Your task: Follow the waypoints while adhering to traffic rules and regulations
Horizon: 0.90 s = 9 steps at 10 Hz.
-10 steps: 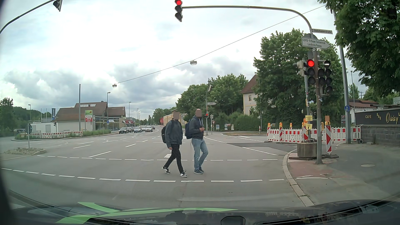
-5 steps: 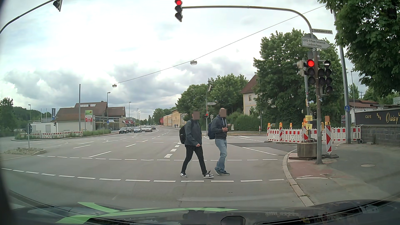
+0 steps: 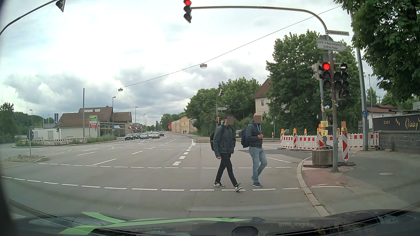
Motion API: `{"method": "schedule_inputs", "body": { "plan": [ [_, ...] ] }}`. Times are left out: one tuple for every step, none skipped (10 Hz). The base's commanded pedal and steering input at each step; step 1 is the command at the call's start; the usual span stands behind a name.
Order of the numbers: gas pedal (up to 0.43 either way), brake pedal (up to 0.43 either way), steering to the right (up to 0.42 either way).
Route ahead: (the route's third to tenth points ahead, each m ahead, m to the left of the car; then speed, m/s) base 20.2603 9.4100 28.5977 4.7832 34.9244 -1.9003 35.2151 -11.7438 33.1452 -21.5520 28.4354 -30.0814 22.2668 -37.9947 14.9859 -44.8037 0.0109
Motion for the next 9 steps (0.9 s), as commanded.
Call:
{"method": "schedule_inputs", "body": {
  "plan": [
    [0.0,0.207,-0.003],
    [0.0,0.207,-0.003],
    [0.0,0.207,-0.003],
    [0.0,0.207,-0.003],
    [0.0,0.207,-0.003],
    [0.0,0.207,-0.003],
    [0.0,0.207,-0.003],
    [0.0,0.207,-0.003],
    [0.0,0.207,-0.004]
  ]
}}
